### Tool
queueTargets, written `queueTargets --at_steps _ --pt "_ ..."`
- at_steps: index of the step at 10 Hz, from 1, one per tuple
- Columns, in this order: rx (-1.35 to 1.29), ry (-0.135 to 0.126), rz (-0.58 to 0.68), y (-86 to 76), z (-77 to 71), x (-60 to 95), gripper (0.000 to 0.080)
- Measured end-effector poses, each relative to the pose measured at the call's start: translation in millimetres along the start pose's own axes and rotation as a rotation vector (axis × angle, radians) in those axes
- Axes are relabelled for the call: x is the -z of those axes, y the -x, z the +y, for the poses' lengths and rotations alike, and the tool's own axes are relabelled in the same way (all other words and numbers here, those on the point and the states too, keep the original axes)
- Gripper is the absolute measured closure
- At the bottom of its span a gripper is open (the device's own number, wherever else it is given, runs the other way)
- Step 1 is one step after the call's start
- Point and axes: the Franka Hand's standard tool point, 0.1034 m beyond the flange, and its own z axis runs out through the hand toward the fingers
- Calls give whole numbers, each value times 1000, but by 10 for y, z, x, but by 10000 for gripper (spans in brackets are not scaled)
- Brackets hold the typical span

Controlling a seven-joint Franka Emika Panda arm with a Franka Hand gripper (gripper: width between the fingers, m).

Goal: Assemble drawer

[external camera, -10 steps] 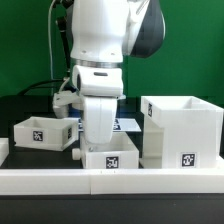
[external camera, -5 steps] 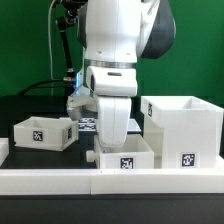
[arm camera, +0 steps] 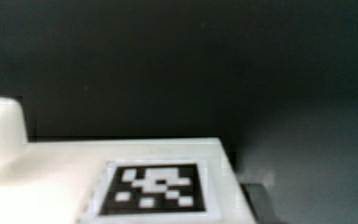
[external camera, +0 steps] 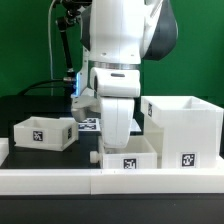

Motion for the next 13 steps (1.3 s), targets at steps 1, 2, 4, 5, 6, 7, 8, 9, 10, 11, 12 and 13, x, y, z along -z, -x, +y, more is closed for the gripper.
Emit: queueTargets --at_steps 1,2,4,5,6,7,8,9,10,11,12,13 --pt "5 -4 -1 -30 -5 -4 757" --pt "11 -29 -4 -41 -23 -11 757" --pt "20 -29 -7 -64 -26 -21 757" --pt "27 -29 -14 -92 -28 -21 757" --pt "35 -28 -18 -120 -28 -20 757" --pt "39 -30 -21 -129 -28 -20 757" --pt "42 -34 -22 -142 -26 -18 757" --pt "43 -30 -22 -161 -13 -11 757" --pt "47 -28 -22 -184 -9 -10 757" --pt "50 -25 -21 -201 -3 -9 757" --pt "50 -18 -20 -203 2 -9 757" --pt "48 -18 -20 -191 -1 -12 757"
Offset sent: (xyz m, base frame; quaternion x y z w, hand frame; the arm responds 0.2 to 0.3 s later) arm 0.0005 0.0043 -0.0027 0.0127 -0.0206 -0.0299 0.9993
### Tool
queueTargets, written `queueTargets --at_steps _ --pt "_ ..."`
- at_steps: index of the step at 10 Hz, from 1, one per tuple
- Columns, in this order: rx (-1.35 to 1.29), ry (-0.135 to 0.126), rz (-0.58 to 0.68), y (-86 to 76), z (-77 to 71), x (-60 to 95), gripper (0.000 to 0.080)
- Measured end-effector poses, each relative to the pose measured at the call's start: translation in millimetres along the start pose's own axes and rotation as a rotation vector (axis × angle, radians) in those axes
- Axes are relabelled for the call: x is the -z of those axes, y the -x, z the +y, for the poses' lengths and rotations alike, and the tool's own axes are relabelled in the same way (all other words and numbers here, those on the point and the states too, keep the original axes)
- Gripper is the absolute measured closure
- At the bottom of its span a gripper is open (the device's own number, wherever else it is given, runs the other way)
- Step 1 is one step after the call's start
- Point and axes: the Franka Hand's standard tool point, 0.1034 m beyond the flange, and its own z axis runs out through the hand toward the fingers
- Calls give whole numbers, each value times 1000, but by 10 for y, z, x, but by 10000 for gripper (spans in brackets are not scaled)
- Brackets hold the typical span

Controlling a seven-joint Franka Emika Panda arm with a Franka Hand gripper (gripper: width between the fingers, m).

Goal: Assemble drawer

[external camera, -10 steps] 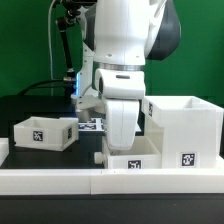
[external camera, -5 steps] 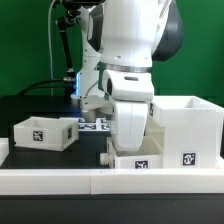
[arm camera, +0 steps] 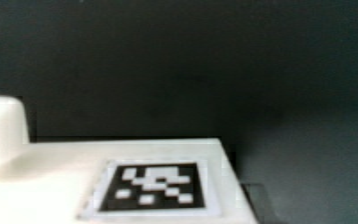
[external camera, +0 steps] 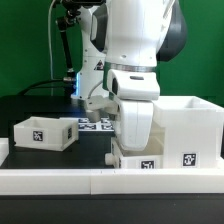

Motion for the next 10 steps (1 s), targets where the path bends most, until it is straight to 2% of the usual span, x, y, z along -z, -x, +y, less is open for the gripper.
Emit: queueTargets --at_steps 1,2,4,5,6,8,10 --pt "-1 0 0 6 -1 -1 686" --pt "-2 0 0 10 -1 -2 686" --pt "-9 3 0 21 14 42 344" --pt "-17 9 -1 14 29 104 344" --pt "-25 4 -2 10 32 170 181" --pt "-40 -10 -8 31 61 353 158" --pt "-52 -26 -14 148 122 442 152"
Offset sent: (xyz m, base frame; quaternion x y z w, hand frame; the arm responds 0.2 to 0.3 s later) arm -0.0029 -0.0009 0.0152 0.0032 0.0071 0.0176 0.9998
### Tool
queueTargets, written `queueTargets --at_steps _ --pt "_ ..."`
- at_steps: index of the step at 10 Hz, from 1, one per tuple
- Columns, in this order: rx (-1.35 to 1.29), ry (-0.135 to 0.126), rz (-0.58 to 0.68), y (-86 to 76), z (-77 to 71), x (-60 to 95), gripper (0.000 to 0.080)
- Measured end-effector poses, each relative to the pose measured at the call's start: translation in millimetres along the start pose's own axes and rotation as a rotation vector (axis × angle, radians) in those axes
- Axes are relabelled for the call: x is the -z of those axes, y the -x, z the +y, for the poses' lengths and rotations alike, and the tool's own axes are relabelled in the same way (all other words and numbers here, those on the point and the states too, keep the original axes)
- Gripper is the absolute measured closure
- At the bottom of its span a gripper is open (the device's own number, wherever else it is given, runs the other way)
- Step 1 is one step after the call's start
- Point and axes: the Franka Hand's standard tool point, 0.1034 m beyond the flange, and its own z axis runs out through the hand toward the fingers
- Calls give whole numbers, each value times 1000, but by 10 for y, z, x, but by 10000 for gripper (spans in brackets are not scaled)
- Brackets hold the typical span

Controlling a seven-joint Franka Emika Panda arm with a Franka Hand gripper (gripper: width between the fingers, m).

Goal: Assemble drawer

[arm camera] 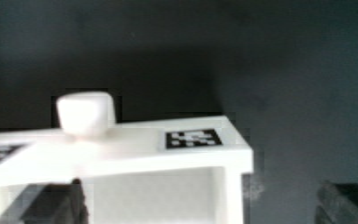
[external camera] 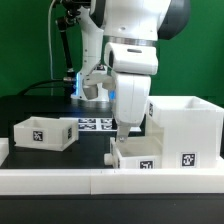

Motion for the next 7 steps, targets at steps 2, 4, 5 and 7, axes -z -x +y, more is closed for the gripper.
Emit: queueTargets --at_steps 2,4,5,7 --pt "53 -19 -3 226 117 44 151" --pt "81 -32 -4 342 245 -35 151" --pt "74 -33 -5 341 234 -36 151" --pt "94 -36 42 449 219 -58 151"
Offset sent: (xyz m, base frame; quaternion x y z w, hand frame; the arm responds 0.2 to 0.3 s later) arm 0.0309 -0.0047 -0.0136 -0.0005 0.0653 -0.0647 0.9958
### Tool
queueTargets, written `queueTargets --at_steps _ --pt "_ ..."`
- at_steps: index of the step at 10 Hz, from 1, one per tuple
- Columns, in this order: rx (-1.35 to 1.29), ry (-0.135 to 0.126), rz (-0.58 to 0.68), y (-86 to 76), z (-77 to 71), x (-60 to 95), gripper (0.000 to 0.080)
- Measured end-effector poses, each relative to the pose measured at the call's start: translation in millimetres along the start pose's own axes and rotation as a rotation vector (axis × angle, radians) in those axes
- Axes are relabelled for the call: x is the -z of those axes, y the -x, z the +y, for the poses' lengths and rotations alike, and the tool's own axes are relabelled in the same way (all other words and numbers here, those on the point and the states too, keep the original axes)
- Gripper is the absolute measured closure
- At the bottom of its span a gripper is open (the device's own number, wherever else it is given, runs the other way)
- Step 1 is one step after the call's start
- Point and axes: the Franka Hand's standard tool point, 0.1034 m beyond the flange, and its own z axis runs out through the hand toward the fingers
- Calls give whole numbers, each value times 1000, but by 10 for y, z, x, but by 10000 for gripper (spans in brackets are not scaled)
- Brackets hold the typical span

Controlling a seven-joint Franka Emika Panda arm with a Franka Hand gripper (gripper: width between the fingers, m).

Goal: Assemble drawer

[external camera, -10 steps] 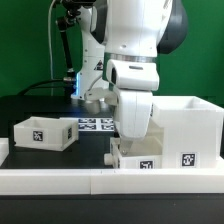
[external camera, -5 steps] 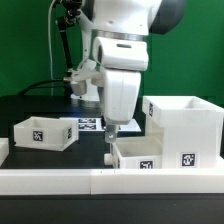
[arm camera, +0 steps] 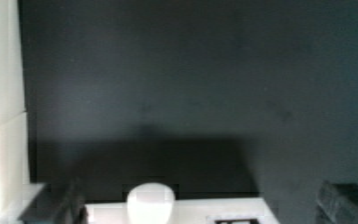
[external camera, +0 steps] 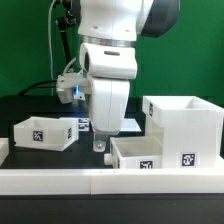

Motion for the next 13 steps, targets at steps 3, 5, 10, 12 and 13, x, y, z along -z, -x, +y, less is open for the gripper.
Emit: queueTargets --at_steps 3,5,10,12,13 --pt "-36 -39 110 40 35 -163 151" --pt "-63 -42 185 1 74 -204 151" --pt "-113 -39 278 -187 53 -226 151" --pt "-118 -41 278 -155 47 -241 151" --pt "-114 -40 279 -164 48 -235 151"
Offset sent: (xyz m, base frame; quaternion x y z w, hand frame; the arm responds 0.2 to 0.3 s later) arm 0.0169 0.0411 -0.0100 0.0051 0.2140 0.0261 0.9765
